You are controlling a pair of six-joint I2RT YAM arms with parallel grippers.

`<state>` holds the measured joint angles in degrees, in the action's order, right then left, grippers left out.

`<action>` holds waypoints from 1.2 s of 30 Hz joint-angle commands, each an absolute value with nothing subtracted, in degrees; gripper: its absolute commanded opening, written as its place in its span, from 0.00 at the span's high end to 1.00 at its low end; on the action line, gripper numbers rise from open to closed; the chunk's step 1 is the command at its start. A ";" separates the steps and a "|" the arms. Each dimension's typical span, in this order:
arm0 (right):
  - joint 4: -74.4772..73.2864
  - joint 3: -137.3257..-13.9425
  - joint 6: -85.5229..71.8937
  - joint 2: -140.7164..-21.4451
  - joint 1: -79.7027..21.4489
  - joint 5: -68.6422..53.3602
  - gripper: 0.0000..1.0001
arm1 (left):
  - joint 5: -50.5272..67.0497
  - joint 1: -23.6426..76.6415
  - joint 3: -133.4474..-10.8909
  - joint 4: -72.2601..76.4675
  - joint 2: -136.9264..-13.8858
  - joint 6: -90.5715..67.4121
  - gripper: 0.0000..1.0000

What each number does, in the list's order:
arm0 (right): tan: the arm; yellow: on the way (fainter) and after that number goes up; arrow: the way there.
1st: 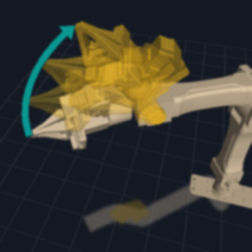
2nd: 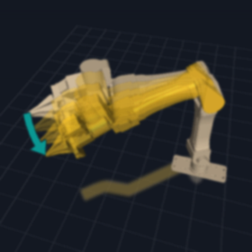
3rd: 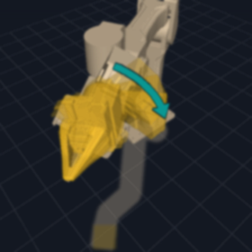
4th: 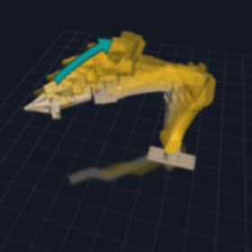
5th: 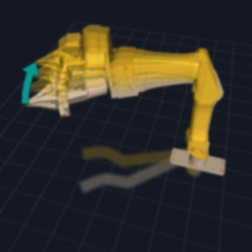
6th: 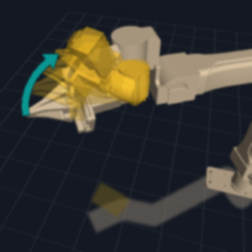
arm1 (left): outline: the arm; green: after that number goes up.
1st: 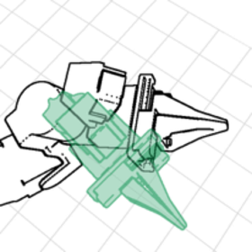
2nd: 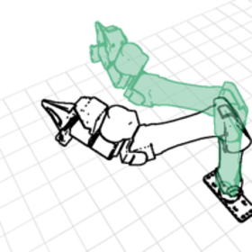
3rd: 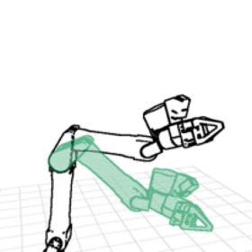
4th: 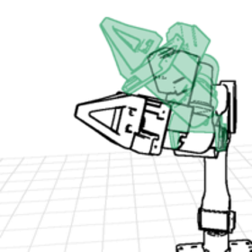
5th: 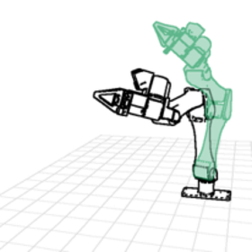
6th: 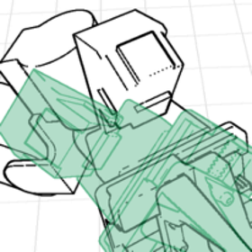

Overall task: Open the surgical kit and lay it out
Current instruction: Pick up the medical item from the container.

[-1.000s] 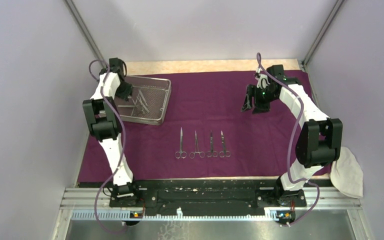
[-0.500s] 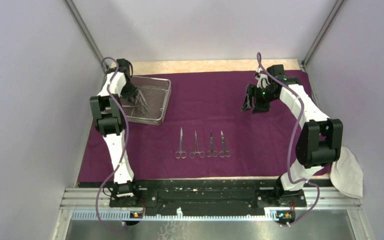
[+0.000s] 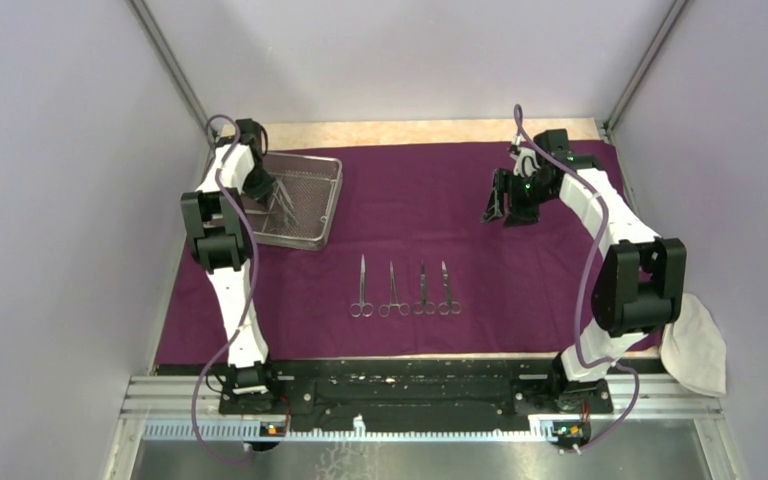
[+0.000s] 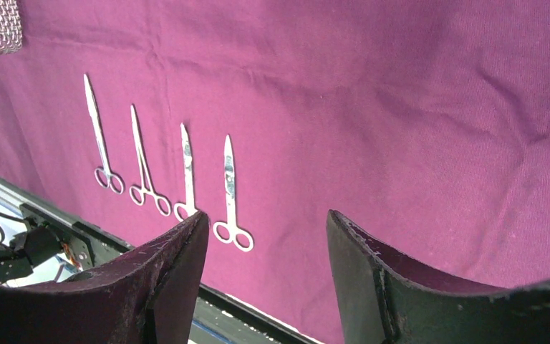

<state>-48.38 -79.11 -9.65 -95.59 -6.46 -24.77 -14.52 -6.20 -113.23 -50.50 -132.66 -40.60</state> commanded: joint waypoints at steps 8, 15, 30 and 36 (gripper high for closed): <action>-46.28 -77.85 -10.17 -90.72 -6.31 -26.19 0.39 | -14.15 -5.60 -115.70 -51.24 -130.81 -36.86 1.00; -45.75 -76.96 -10.37 -89.61 -6.82 -26.28 0.39 | -12.50 -5.63 -117.36 -51.19 -127.36 -38.02 1.00; -45.51 -76.96 -10.59 -88.65 -9.10 -25.44 0.39 | -9.34 -5.47 -116.29 -50.84 -120.24 -40.24 1.00; -45.36 -76.51 -10.76 -87.65 -9.79 -25.05 0.39 | -7.21 -5.22 -113.92 -48.71 -116.36 -39.95 1.00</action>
